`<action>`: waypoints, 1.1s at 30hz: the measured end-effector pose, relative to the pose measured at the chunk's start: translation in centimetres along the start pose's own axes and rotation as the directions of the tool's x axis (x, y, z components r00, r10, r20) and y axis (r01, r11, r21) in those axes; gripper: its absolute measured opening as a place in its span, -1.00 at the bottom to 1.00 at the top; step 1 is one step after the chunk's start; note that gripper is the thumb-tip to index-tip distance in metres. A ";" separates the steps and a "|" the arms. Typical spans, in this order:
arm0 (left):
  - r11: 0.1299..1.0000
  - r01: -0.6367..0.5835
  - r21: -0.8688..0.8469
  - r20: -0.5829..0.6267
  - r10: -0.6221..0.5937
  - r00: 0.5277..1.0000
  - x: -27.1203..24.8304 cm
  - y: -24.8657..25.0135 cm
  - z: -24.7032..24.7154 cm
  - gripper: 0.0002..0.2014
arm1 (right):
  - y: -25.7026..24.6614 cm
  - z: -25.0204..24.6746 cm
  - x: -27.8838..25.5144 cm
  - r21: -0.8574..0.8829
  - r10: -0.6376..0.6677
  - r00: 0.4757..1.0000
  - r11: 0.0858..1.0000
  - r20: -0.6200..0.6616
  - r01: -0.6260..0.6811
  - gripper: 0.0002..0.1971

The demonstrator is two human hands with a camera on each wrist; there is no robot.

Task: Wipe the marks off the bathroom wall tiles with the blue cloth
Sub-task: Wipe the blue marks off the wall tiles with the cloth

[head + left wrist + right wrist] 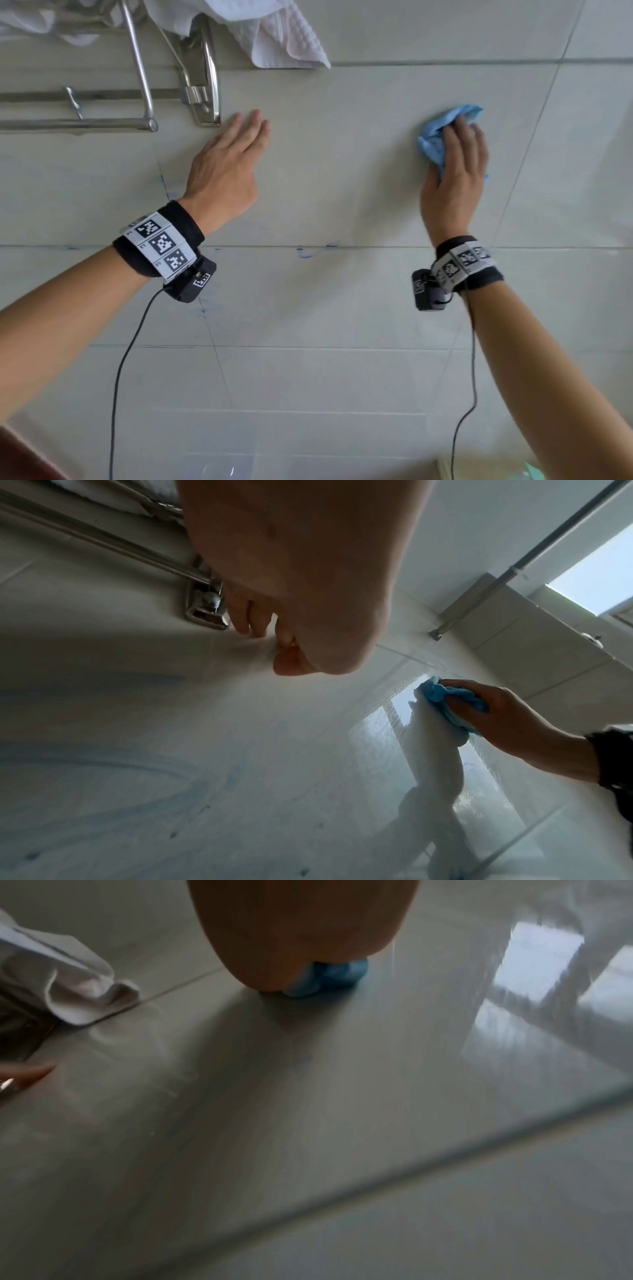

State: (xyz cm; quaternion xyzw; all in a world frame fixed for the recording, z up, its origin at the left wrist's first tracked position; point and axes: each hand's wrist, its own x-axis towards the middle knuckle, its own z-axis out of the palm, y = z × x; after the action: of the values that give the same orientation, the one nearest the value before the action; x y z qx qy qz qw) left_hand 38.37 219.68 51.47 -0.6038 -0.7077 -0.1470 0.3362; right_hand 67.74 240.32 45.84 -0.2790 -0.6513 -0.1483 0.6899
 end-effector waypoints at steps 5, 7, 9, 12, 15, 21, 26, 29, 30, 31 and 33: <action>0.999 -0.009 0.031 -0.007 0.009 1.000 -0.2 0.4 0.5 -0.18 | -4.0 2.1 -9.6 0.113 -0.327 0.903 0.945 0.279 0.308 -0.52; 0.999 -0.021 0.030 -0.009 0.022 1.000 -0.3 0.2 0.5 -0.17 | -4.1 1.8 -11.6 0.123 -0.483 0.781 0.871 0.397 0.476 -0.45; 0.999 -0.029 0.021 -0.004 0.029 1.000 -0.3 -0.3 0.3 -0.15 | -2.9 1.1 -9.9 0.082 -0.456 0.799 0.883 0.392 0.463 -0.39; 0.999 -0.033 0.025 0.031 0.032 0.999 -0.6 -0.9 0.2 -0.13 | -0.3 -0.4 -5.9 -0.029 -0.147 0.969 0.987 0.199 0.155 -0.40; 1.000 -0.020 0.016 0.054 0.019 0.998 -0.9 -0.8 0.2 -0.13 | 1.5 -0.8 -4.6 -0.002 0.013 1.000 1.000 0.017 -0.013 -0.51; 1.000 -0.017 0.013 0.042 0.016 0.999 -1.1 -0.5 0.8 -0.13 | -3.6 2.3 -12.7 0.092 -0.057 0.982 0.995 0.182 0.041 -0.43; 0.999 -0.025 0.030 0.037 0.024 0.999 -1.3 -0.9 1.0 -0.12 | -2.8 0.8 -14.7 0.099 -0.244 0.898 0.970 0.365 0.223 -0.42; 0.999 -0.018 0.036 0.039 0.016 0.999 -1.5 -0.8 1.5 -0.12 | -0.5 -0.3 -10.5 0.026 0.104 0.985 0.994 0.134 -0.108 -0.43; 0.999 -0.018 0.038 0.038 0.017 0.999 -1.6 -0.6 1.6 -0.12 | 0.1 -0.4 -9.2 0.053 0.196 0.980 0.979 0.037 -0.198 -0.49; 0.999 -0.019 0.039 0.036 0.018 0.999 -1.6 -0.6 1.7 -0.11 | 0.5 -0.2 -8.0 0.081 0.250 0.967 0.966 -0.047 -0.246 -0.56; 0.999 -0.026 0.042 0.033 0.025 0.999 -1.6 -0.5 1.9 -0.12 | -0.2 0.9 -7.8 0.101 0.283 0.951 0.957 -0.126 -0.271 -0.60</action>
State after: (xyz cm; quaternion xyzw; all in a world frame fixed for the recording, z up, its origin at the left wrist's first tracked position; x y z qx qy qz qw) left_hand 37.41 219.54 49.12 -0.6079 -0.7081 -0.1180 0.3393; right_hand 66.08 239.48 38.25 -0.3277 -0.5615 -0.0420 0.7586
